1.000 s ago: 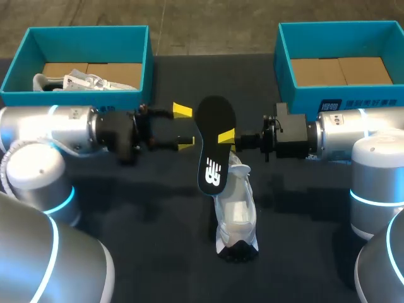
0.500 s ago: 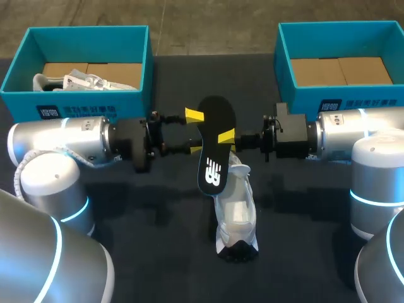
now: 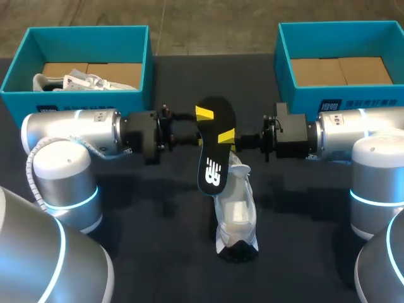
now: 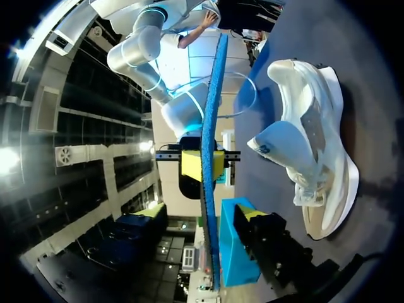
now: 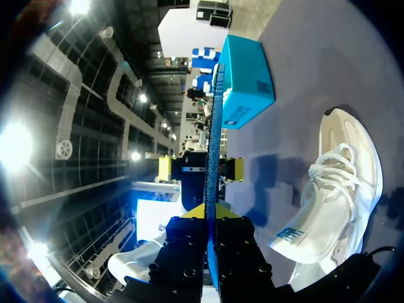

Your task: Take the shoe out of the shoebox, open the shoe tongue, remove and reinsert the insole, then place the shoe into the shoebox

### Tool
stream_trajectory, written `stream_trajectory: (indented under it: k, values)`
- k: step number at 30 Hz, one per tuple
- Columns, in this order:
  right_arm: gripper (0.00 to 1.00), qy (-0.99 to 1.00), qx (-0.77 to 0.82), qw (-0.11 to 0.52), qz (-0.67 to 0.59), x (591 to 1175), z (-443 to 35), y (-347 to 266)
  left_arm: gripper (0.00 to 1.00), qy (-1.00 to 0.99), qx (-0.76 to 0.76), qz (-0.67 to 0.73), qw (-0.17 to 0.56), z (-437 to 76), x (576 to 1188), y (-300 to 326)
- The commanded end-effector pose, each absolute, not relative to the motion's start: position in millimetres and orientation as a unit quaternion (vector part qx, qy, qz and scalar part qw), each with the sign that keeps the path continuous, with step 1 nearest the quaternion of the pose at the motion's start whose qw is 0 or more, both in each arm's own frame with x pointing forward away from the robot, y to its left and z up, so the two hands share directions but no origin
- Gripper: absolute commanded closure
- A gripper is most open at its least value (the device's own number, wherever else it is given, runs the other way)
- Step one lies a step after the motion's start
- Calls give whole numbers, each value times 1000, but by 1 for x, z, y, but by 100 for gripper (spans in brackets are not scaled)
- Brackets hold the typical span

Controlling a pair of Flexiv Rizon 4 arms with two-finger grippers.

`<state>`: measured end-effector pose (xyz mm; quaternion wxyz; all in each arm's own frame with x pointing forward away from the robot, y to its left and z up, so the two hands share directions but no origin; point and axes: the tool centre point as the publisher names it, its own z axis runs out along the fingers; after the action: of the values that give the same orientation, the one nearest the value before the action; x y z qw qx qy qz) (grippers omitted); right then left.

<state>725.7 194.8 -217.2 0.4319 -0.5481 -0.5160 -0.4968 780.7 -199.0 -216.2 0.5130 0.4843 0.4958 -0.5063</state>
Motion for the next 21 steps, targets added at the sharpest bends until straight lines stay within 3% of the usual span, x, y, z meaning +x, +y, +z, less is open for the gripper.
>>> stream_trajectory:
  k: [1, 21]
  values:
    - [100, -516, -549, 431, -496, 725, -217, 197, 48, 497, 485, -505, 513, -219, 781, -207]
    - [100, -516, -549, 431, -496, 725, -217, 197, 69, 504, 481, -496, 517, -222, 783, -216]
